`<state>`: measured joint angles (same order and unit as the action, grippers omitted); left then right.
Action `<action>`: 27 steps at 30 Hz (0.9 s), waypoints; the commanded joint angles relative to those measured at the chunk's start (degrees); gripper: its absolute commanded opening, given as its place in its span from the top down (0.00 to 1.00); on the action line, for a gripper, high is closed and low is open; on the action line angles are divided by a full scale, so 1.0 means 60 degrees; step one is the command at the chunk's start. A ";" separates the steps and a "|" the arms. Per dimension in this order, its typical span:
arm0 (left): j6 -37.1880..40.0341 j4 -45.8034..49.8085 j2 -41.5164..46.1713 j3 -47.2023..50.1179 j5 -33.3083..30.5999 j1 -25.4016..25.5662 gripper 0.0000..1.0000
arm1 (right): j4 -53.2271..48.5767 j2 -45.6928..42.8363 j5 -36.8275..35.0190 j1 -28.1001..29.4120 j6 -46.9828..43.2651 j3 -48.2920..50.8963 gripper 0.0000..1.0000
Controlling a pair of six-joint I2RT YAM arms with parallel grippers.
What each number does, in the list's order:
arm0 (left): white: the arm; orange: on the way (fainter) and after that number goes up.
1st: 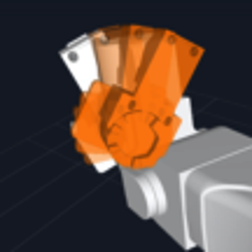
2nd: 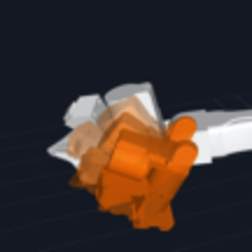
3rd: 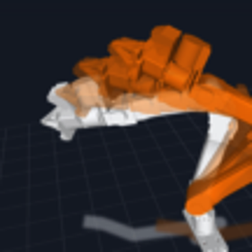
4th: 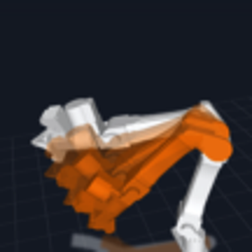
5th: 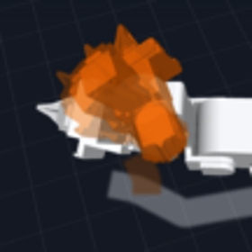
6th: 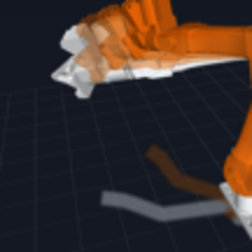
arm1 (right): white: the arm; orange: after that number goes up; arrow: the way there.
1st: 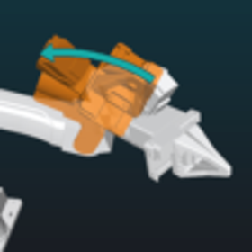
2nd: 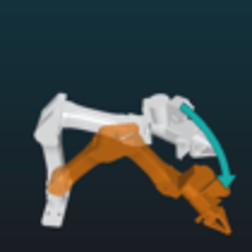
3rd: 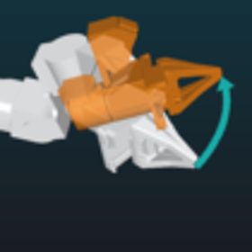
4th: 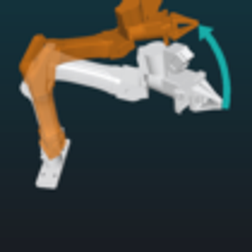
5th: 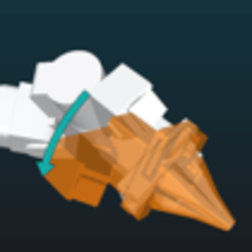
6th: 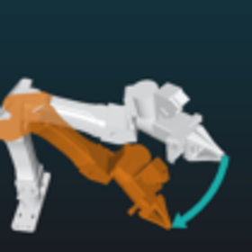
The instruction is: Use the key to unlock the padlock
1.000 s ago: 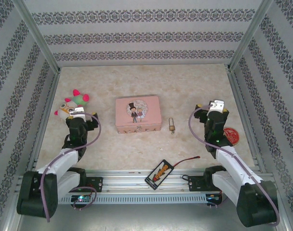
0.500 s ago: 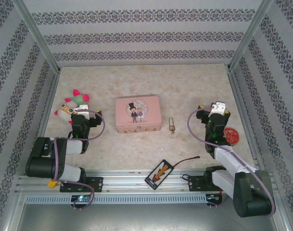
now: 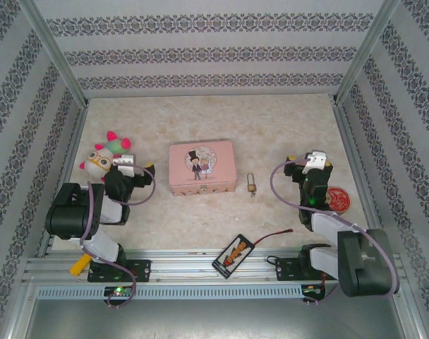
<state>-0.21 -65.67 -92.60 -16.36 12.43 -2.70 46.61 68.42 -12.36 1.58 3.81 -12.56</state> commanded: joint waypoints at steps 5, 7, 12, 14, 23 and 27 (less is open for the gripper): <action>0.0048 0.1435 0.0203 -0.0769 0.0740 -0.0283 0.01 | 0.2052 0.1553 0.0911 -0.0183 0.0008 -0.0103 0.02; -0.0099 0.1302 0.0192 -0.0701 0.0353 -0.0283 0.01 | 0.2277 0.2042 0.1215 -0.0213 -0.0061 -0.0216 0.02; -0.0149 0.1247 0.0199 -0.0665 0.0188 -0.0284 0.01 | 0.3372 0.3346 0.1588 -0.0262 -0.0039 -0.0400 0.02; -0.0160 0.1210 0.0198 -0.0642 0.0200 -0.0290 0.01 | 0.2891 0.3205 0.1696 -0.0332 0.0026 -0.0541 0.02; -0.0107 0.1320 0.0198 -0.0707 0.0275 -0.0289 0.01 | 0.1737 0.3274 0.4358 -0.0660 -0.0430 -0.1336 0.02; -0.0105 0.1321 0.0198 -0.0716 0.0274 -0.0283 0.01 | 0.1724 0.3261 0.4345 -0.0660 -0.0447 -0.1336 0.02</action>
<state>-0.43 -59.02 -91.94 -20.82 14.33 -3.57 56.64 87.92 10.24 -2.04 2.33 -20.40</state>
